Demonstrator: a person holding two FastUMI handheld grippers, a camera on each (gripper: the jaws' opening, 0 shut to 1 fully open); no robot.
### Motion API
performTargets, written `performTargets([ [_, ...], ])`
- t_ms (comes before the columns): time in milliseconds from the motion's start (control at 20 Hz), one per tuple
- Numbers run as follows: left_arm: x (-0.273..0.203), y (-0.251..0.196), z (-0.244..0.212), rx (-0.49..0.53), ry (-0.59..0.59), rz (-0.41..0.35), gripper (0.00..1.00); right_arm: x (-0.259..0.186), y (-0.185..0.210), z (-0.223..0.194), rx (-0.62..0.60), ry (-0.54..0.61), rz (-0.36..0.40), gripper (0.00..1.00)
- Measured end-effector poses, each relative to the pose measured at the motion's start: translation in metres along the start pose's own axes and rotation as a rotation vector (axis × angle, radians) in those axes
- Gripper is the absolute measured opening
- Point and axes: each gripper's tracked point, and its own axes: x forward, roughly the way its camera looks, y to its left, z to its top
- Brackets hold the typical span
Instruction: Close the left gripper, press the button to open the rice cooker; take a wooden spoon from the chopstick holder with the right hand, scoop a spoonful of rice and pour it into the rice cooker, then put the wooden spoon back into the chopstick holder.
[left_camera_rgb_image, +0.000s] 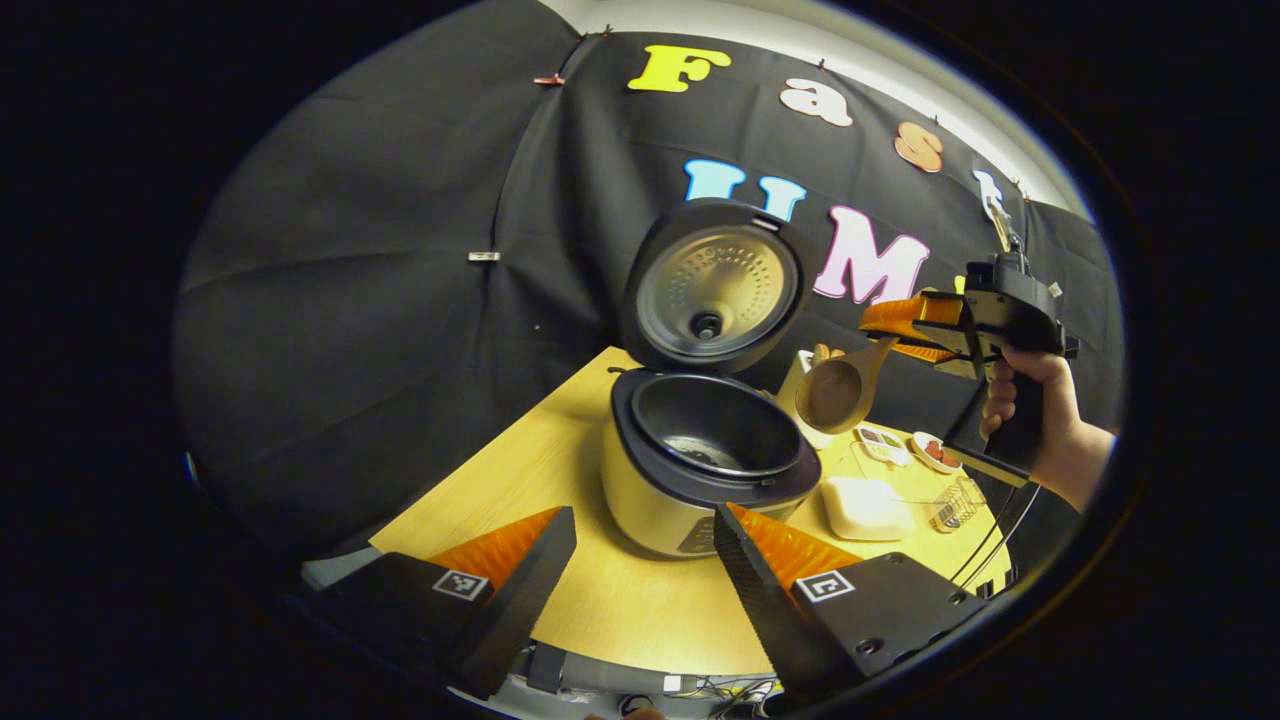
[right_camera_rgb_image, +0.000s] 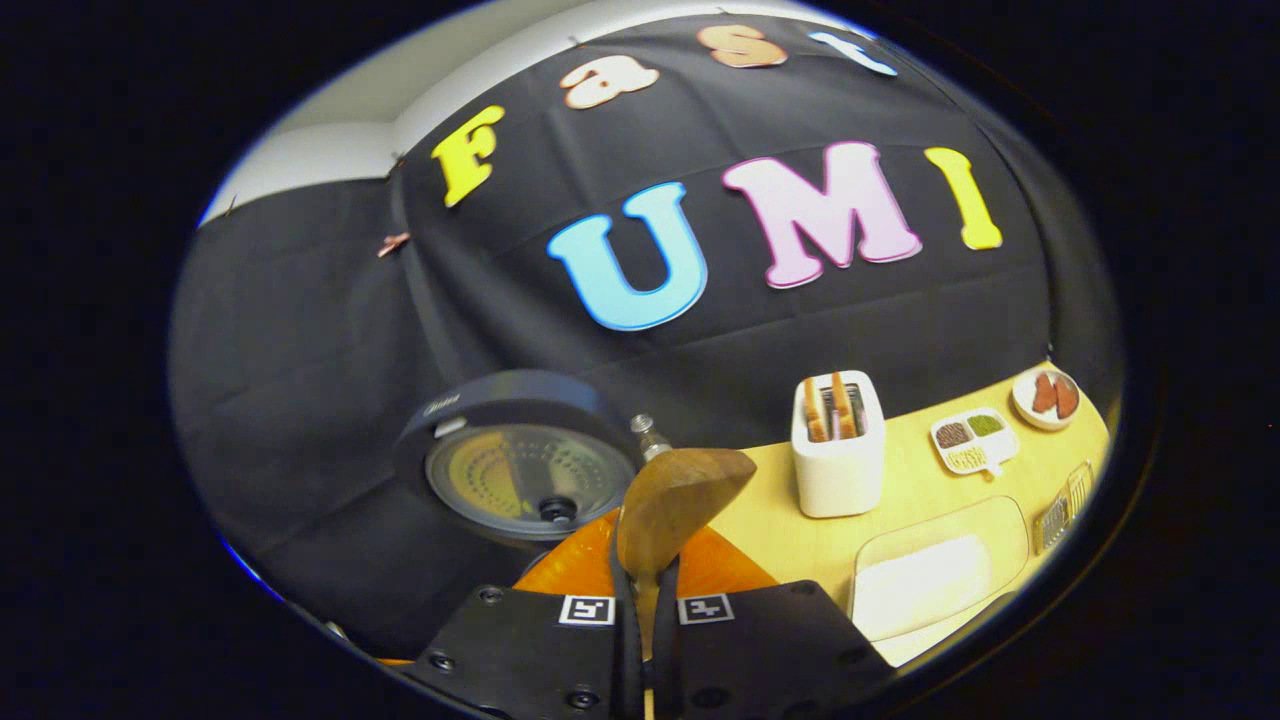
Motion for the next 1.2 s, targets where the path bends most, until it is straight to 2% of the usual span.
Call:
performTargets([
  [50,-0.001,-0.008,0.003,0.011,-0.007,-0.011,0.96,-0.007,-0.013,0.01,0.032,-0.013,-0.017,0.08],
  [100,-0.002,-0.016,0.003,0.022,-0.011,-0.022,0.96,-0.014,-0.027,0.02,0.055,-0.026,-0.034,0.13],
  [150,-0.003,-0.024,0.004,0.032,-0.012,-0.031,0.96,-0.022,-0.041,0.029,0.073,-0.039,-0.053,0.13],
  [200,-0.002,-0.033,0.003,0.039,-0.01,-0.041,0.96,-0.028,-0.057,0.037,0.089,-0.054,-0.074,0.08],
  [450,-0.002,-0.085,0.0,0.051,0.005,-0.099,0.96,-0.068,-0.138,0.071,0.169,-0.113,-0.165,0.08],
  [700,0.009,-0.14,0.002,0.067,0.012,-0.139,0.96,-0.107,-0.229,0.095,0.223,-0.132,-0.266,0.08],
  [900,0.016,-0.185,-0.001,0.053,0.029,-0.171,0.96,-0.129,-0.302,0.105,0.215,-0.136,-0.357,0.08],
  [1000,0.02,-0.202,-0.002,0.055,0.03,-0.169,0.96,-0.136,-0.336,0.11,0.248,-0.137,-0.394,0.08],
  [1200,0.026,-0.224,-0.005,0.056,0.039,-0.121,0.96,-0.138,-0.407,0.107,0.266,-0.121,-0.463,0.08],
])
